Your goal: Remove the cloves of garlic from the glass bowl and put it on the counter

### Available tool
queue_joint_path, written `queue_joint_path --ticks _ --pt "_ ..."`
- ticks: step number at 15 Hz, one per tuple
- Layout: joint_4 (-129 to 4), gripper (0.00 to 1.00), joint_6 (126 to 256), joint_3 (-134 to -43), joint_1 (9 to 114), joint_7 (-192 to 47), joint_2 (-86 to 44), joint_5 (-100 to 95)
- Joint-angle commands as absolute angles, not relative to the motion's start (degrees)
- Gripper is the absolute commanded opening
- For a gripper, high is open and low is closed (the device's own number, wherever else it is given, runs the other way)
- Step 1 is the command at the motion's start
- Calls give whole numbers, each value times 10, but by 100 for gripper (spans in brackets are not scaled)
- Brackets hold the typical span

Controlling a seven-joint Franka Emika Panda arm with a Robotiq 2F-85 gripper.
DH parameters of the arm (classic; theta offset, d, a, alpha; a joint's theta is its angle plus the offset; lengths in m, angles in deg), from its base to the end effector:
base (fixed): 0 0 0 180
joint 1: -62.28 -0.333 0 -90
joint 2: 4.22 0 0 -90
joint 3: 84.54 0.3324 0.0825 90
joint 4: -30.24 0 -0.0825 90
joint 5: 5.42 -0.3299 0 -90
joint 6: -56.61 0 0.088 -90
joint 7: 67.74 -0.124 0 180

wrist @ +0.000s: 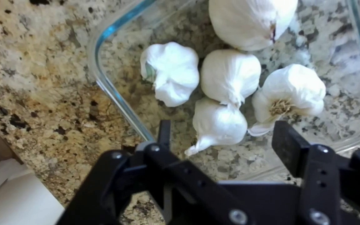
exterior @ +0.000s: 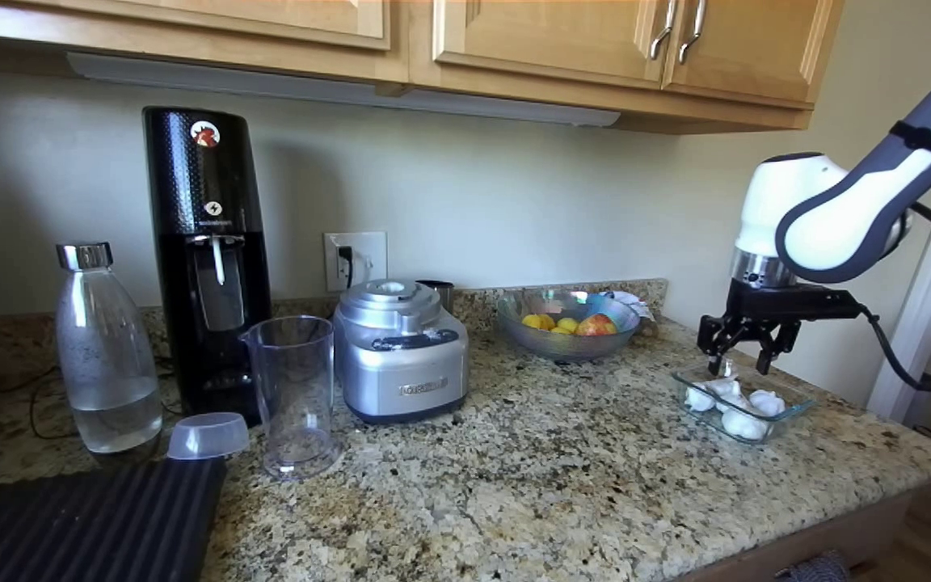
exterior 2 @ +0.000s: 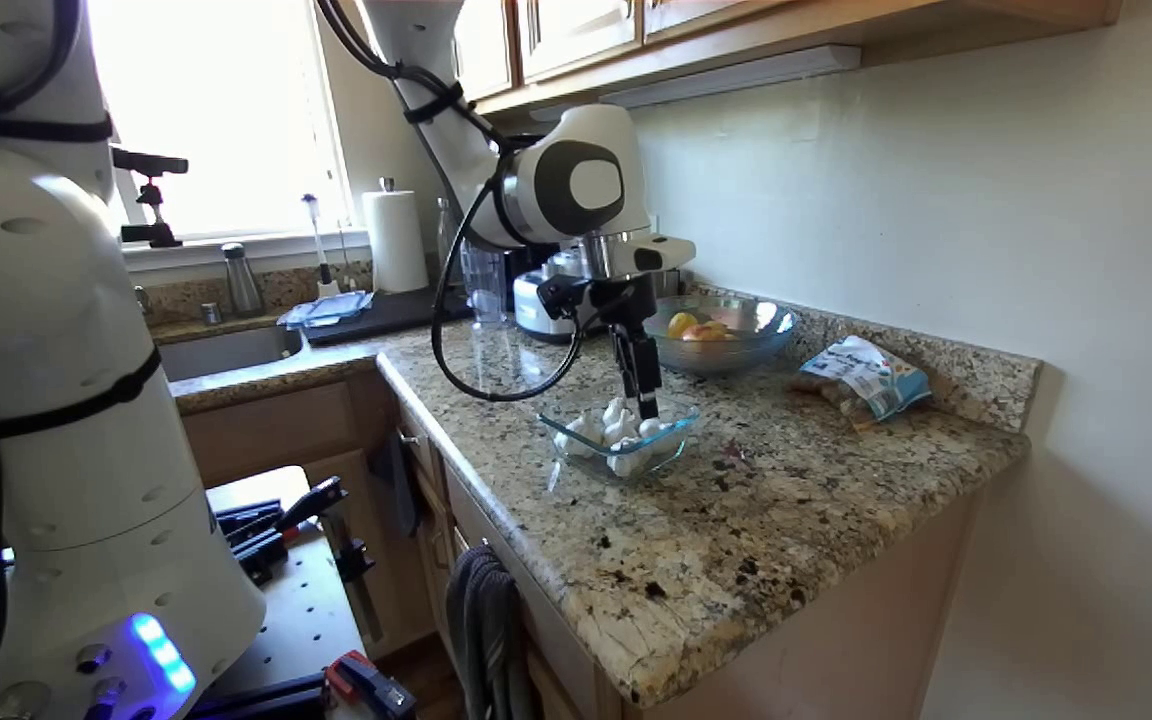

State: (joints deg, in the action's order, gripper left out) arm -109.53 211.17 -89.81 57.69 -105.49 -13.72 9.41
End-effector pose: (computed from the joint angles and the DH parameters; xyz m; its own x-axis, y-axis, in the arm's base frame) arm 0.4741 0.0010 0.2902 0.8971 -0.4164 0.1476 -0.4294 -0.9004 0.0698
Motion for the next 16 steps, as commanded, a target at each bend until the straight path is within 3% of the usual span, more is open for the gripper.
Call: queue_joint_path --ticks 1,3,9,11,16 --pt "-1116 100 2081 -884 585 -1005 -115 41" --pt "-1117 100 2069 -880 586 -980 -115 13" --pt "-1118 70 2093 -881 590 -942 -123 -30" --pt "-1115 65 2093 -880 592 -931 -126 -43" --pt "-1113 65 2103 -878 597 -901 -136 -72"
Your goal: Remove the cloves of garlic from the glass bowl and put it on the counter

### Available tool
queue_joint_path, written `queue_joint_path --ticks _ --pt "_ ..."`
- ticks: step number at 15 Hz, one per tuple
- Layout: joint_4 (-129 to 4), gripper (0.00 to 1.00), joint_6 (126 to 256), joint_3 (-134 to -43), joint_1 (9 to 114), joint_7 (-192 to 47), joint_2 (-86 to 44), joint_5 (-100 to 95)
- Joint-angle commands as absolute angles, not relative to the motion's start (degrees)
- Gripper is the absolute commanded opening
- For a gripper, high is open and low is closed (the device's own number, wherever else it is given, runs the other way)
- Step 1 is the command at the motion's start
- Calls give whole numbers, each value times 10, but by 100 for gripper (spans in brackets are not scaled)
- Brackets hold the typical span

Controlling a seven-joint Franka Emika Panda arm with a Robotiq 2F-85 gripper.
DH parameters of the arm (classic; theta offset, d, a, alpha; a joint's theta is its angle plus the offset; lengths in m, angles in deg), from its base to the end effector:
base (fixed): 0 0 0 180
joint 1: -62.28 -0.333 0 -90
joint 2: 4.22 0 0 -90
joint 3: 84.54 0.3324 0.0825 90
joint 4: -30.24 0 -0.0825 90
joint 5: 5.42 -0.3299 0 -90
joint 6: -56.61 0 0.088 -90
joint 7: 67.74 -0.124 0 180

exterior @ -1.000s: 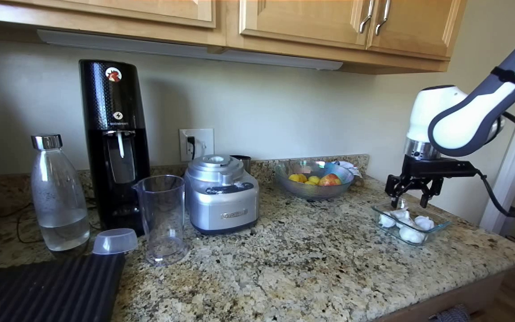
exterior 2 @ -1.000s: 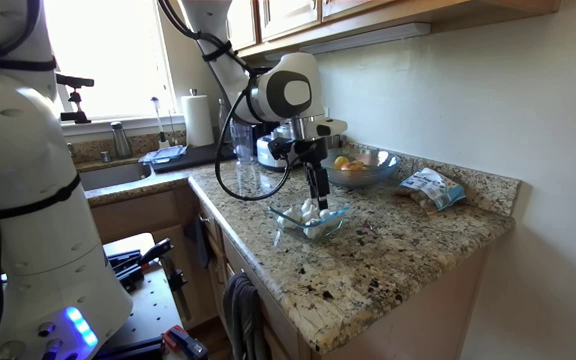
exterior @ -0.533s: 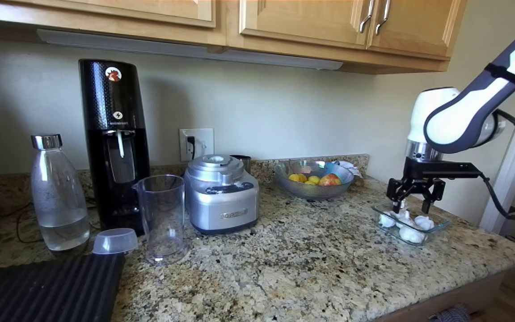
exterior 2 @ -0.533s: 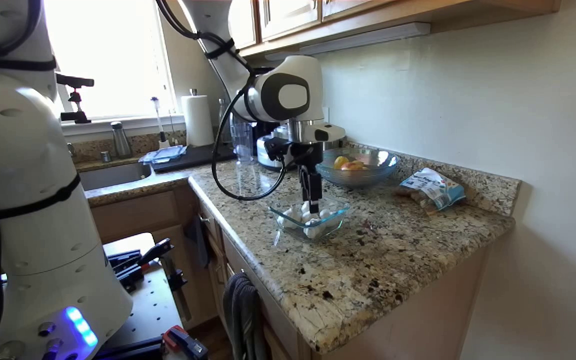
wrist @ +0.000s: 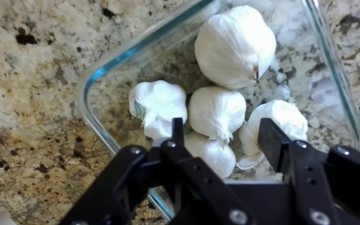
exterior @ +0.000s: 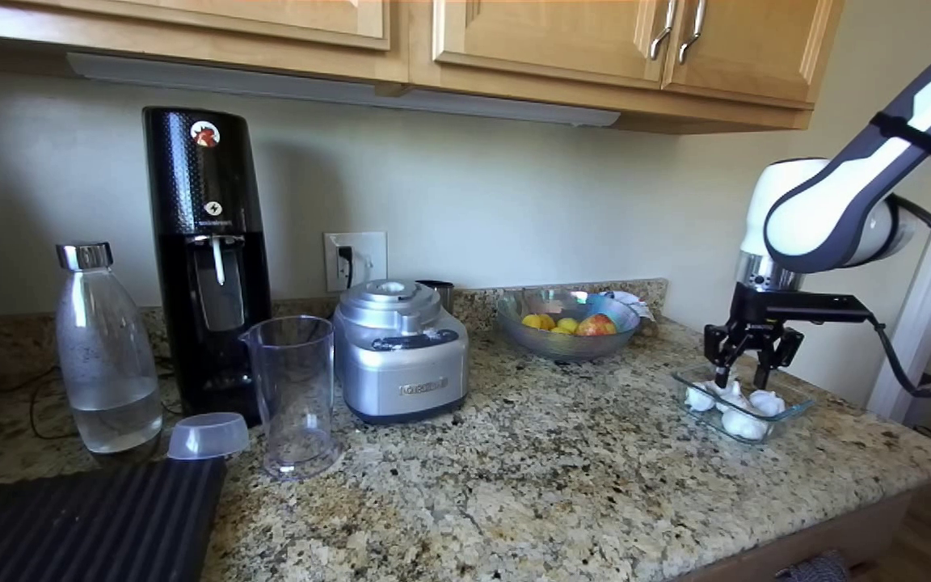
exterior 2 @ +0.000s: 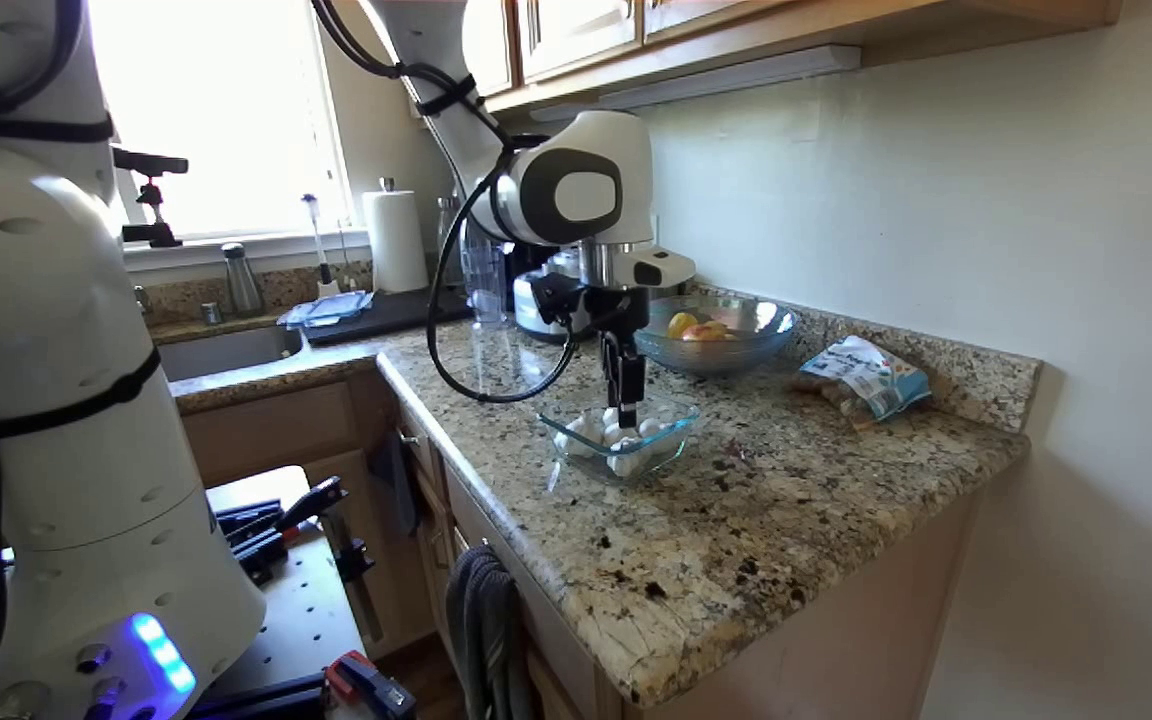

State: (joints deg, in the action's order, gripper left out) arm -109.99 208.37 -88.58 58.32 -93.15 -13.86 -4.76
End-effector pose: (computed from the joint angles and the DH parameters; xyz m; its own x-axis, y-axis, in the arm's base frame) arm 0.4660 -0.0006 0.2821 0.9068 -0.4199 0.0376 -0.4202 -0.9074 0.0016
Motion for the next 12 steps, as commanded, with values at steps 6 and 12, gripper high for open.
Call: queue_joint_path --ticks 6,12 --pt "-1107 53 2108 -877 600 -881 -151 -92" --pt "-1105 14 2112 -876 600 -874 -157 -100"
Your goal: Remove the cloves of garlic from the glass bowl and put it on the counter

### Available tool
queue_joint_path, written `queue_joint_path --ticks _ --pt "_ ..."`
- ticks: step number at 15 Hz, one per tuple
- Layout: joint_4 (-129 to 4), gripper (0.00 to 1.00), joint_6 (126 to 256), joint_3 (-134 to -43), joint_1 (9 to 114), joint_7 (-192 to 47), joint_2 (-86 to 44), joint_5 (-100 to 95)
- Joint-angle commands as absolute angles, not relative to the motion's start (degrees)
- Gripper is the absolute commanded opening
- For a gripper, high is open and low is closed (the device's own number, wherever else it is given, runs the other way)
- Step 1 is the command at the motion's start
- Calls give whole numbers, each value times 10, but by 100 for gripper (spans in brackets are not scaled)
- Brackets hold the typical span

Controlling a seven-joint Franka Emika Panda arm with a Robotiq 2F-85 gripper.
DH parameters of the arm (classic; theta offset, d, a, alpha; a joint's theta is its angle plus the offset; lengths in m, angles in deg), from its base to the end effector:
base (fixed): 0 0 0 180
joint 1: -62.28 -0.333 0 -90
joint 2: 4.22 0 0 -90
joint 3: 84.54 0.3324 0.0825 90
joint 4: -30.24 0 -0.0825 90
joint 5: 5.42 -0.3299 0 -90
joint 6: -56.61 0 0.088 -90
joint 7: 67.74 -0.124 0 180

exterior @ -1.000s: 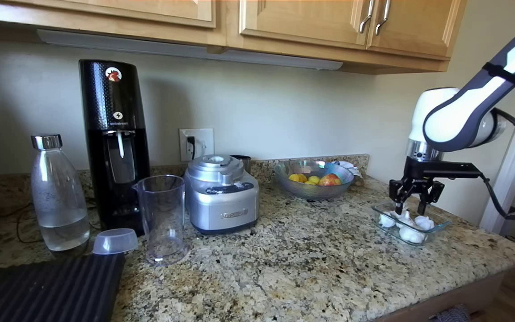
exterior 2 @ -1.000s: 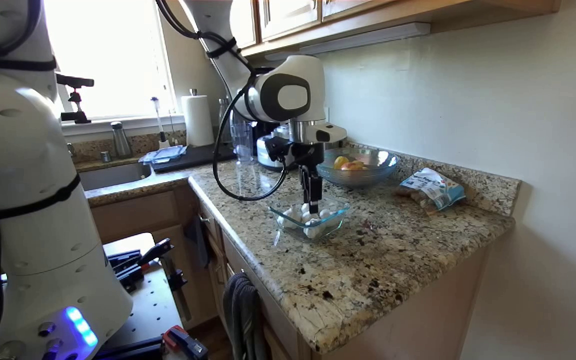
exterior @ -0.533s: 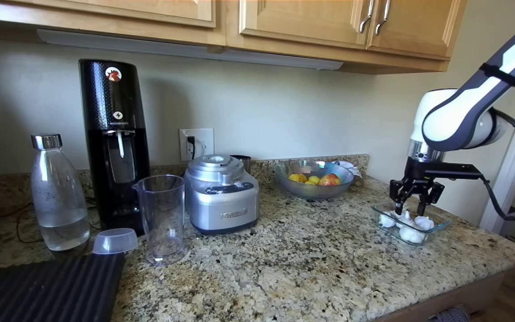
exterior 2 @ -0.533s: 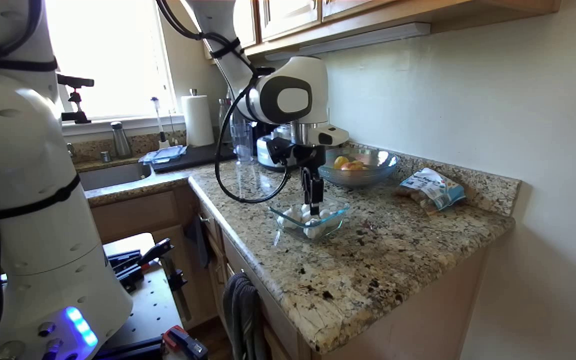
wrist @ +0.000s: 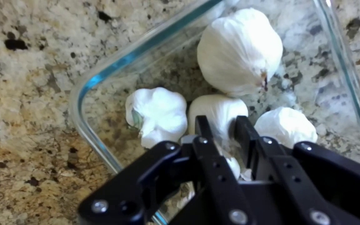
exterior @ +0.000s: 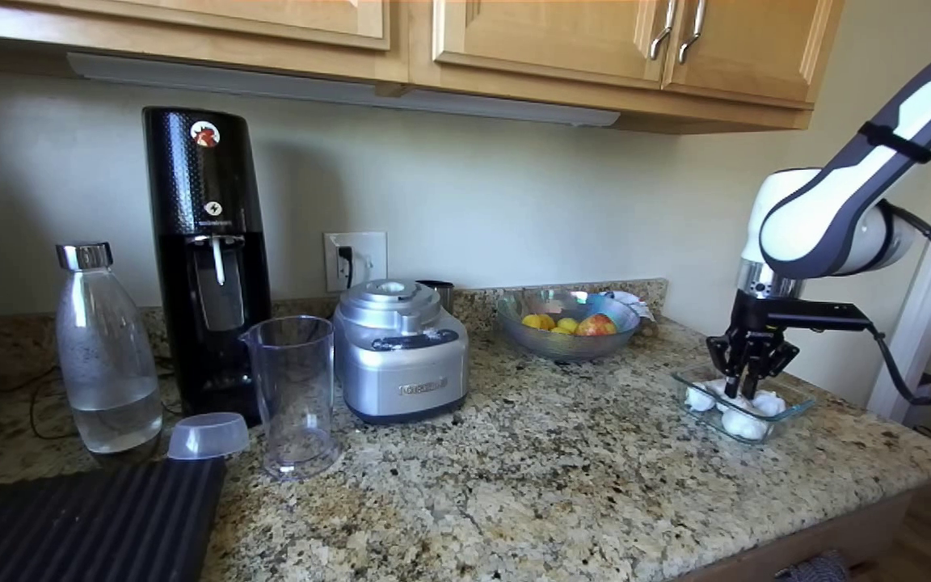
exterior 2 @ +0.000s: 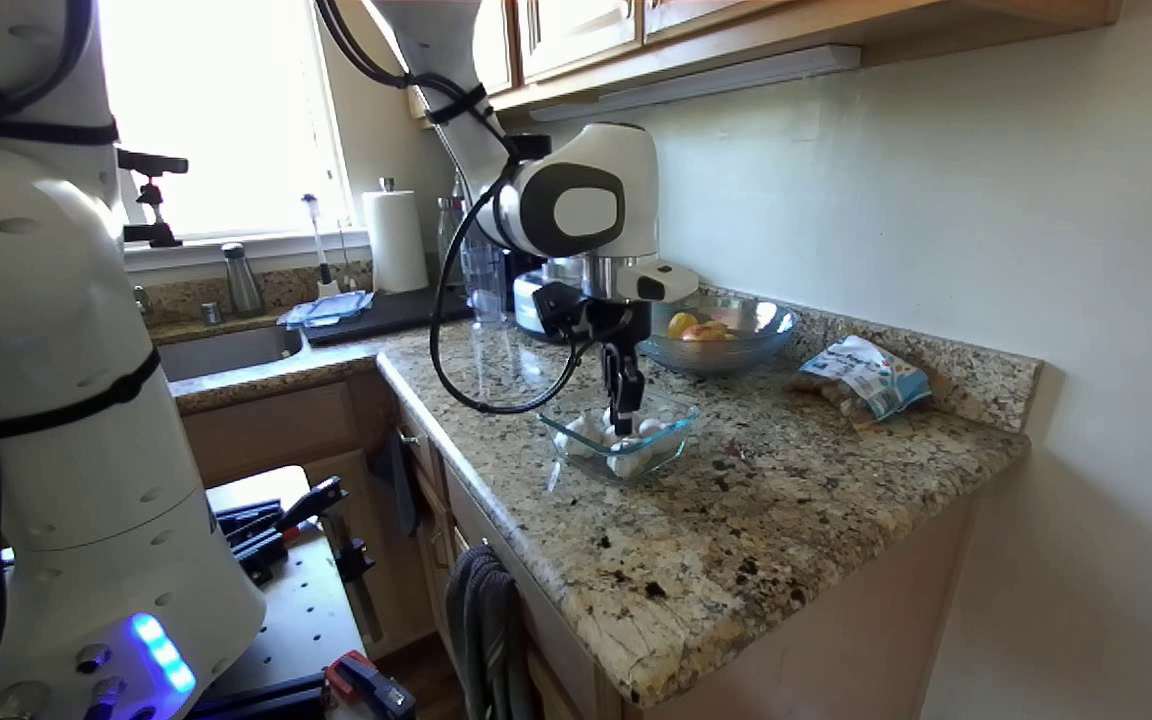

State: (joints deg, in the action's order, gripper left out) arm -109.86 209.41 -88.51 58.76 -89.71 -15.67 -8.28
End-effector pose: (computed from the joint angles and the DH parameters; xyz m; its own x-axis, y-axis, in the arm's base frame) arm 0.4672 -0.0050 0.2698 0.9071 -0.4205 0.0170 -0.4202 -0.9072 -0.0177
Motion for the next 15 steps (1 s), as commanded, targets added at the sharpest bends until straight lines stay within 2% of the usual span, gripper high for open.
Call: queue_joint_path --ticks 1,5,15 --pt "-1103 10 2114 -876 600 -872 -155 -101" --pt "-1100 6 2114 -876 599 -866 -152 -100" --pt "-1126 7 2060 -878 591 -870 -69 -64"
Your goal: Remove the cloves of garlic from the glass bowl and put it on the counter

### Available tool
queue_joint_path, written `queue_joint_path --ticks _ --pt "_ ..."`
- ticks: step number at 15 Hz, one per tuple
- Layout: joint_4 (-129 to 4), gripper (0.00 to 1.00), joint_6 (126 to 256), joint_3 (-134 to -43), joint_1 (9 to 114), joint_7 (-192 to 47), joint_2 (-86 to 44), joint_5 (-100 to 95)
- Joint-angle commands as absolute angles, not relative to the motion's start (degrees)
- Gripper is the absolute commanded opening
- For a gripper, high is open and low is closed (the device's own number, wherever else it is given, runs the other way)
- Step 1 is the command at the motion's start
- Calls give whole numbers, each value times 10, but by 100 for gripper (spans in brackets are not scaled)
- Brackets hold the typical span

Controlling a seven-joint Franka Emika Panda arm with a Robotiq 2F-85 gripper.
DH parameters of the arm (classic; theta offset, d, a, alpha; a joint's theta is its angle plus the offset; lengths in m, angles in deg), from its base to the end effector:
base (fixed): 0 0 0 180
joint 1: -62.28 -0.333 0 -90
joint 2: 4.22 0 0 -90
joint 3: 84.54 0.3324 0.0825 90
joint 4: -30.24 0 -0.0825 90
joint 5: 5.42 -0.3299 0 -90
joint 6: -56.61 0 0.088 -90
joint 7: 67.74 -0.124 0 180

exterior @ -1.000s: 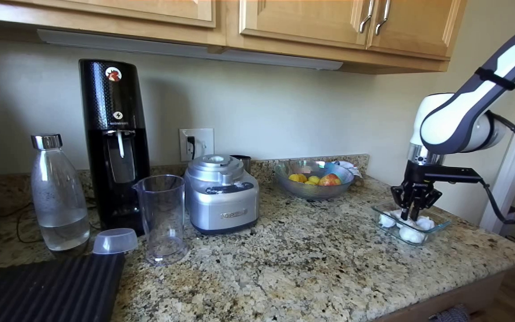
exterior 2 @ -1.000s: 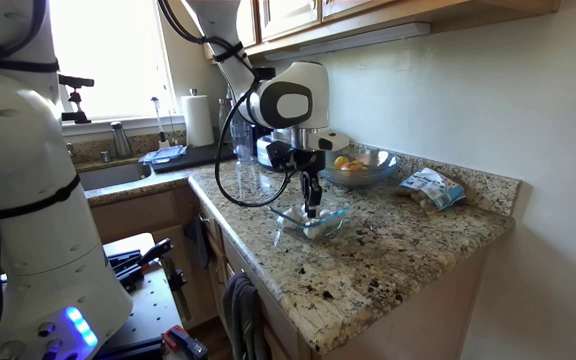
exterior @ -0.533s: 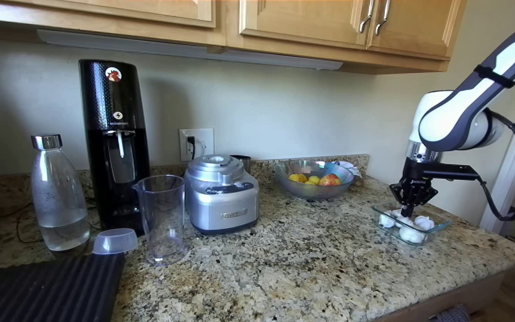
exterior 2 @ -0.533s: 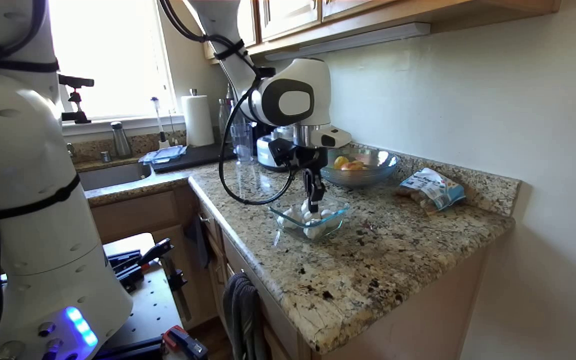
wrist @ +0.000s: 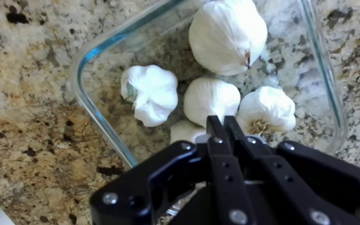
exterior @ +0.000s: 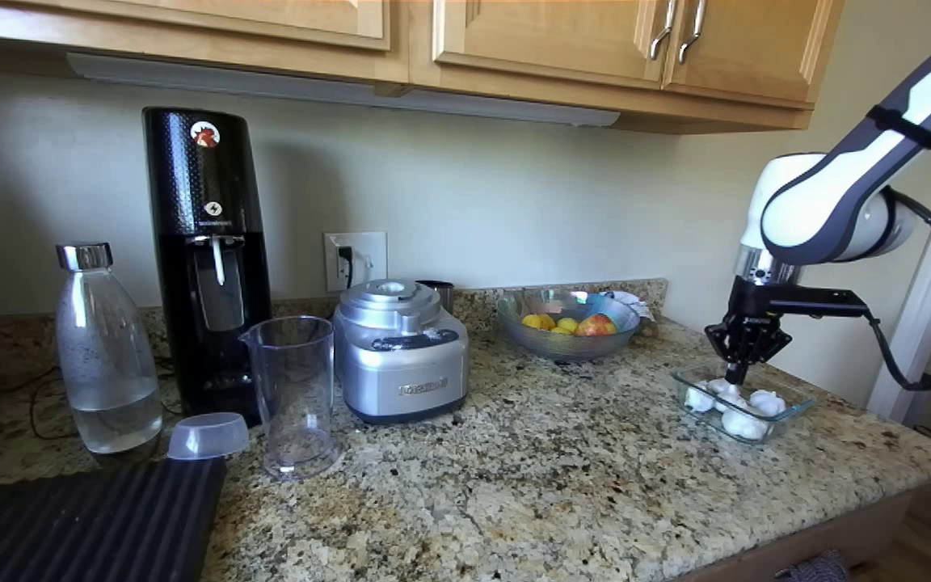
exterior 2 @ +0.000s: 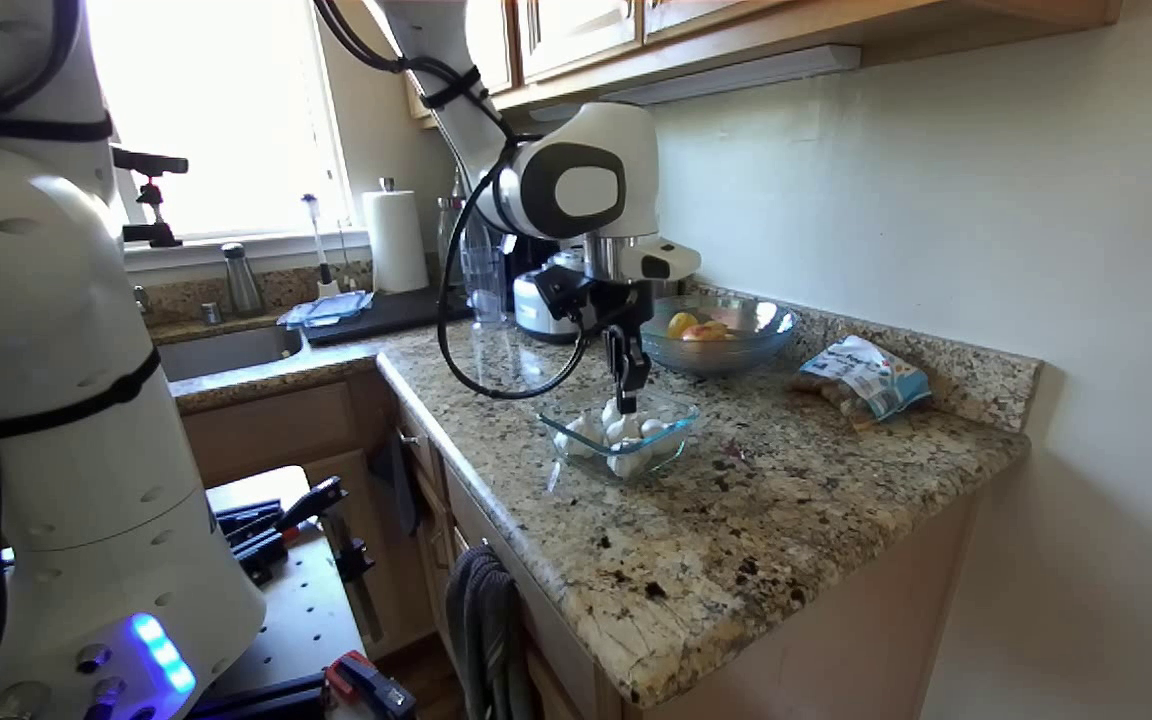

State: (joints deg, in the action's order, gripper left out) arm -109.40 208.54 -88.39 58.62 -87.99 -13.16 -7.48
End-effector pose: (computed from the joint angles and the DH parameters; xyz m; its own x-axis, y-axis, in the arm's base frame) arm 0.4706 -0.0023 0.2915 0.9246 -0.3774 0.0523 -0.3764 -0.9260 -0.0282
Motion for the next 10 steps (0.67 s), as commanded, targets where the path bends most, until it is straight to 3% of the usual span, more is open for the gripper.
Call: queue_joint_path --ticks 1,5,6,8,10 --pt "-1126 8 2051 -877 592 -873 -58 -60" --pt "-1130 7 2040 -865 593 -873 -22 -39" --pt "-1128 32 2033 -862 594 -873 -21 -40" --pt "-1124 36 2010 -855 595 -873 -20 -43" --pt "-1119 48 1977 -850 595 -859 -25 -57"
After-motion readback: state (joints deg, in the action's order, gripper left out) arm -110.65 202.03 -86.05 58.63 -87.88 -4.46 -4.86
